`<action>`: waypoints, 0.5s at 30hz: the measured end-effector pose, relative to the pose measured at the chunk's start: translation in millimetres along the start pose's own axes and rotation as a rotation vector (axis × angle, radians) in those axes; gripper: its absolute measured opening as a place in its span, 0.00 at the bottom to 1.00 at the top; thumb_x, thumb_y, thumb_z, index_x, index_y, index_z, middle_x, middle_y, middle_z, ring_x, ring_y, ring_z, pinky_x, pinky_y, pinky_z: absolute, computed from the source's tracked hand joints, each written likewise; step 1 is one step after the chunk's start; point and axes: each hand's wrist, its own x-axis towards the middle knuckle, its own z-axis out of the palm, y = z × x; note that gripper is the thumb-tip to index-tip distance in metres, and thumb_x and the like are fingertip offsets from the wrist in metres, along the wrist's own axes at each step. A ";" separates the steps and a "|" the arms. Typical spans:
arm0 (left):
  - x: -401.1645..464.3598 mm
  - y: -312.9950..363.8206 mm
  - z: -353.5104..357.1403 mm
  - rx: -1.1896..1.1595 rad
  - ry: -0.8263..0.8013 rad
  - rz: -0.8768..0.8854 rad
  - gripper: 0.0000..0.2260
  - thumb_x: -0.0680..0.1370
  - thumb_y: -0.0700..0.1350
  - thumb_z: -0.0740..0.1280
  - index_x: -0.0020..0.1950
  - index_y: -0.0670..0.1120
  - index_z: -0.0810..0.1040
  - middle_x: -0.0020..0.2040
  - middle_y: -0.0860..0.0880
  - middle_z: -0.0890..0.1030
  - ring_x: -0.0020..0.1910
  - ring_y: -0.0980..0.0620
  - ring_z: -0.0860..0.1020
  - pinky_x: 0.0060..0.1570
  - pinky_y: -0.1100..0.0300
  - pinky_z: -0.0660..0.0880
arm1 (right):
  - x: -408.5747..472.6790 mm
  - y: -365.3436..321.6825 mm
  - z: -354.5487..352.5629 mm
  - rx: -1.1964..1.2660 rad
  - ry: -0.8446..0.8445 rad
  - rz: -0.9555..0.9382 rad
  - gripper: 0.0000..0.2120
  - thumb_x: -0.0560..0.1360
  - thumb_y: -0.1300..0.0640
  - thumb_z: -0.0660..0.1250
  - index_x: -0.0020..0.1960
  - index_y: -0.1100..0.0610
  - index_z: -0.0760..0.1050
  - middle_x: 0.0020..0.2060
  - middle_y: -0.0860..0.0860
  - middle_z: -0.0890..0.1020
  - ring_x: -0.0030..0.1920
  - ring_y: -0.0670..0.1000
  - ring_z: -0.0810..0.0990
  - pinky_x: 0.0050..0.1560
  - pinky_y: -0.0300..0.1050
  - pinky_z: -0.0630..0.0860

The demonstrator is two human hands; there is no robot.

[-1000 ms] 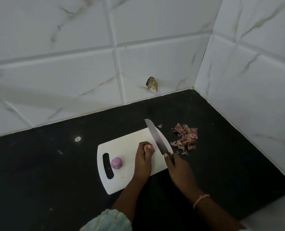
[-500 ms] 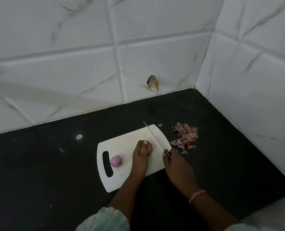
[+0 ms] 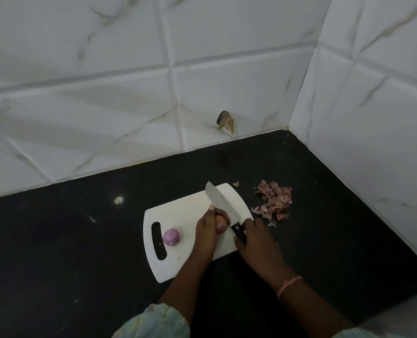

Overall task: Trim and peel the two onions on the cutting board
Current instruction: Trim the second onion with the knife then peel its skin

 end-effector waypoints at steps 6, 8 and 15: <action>0.1 -2.7 4.6 -0.139 0.029 0.025 0.30 0.78 0.65 0.44 0.50 0.44 0.76 0.40 0.39 0.83 0.42 0.49 0.83 0.46 0.62 0.78 | 2.1 -23.4 -16.4 0.500 0.026 -0.246 0.11 0.78 0.49 0.66 0.60 0.47 0.76 0.52 0.38 0.76 0.50 0.38 0.76 0.46 0.29 0.72; 1.0 -1.4 4.6 -0.153 0.000 -0.002 0.30 0.77 0.67 0.44 0.47 0.44 0.74 0.38 0.36 0.79 0.39 0.46 0.80 0.41 0.62 0.77 | 5.2 -22.3 -13.4 0.483 0.036 -0.290 0.07 0.77 0.54 0.70 0.54 0.50 0.80 0.48 0.40 0.78 0.48 0.39 0.77 0.47 0.30 0.73; 4.0 4.0 6.8 -0.119 -0.016 -0.015 0.33 0.83 0.61 0.41 0.27 0.50 0.72 0.21 0.51 0.70 0.23 0.56 0.70 0.36 0.58 0.69 | 14.1 -13.7 -14.5 0.310 0.105 -0.393 0.02 0.75 0.61 0.71 0.43 0.57 0.81 0.39 0.47 0.79 0.40 0.42 0.76 0.42 0.35 0.72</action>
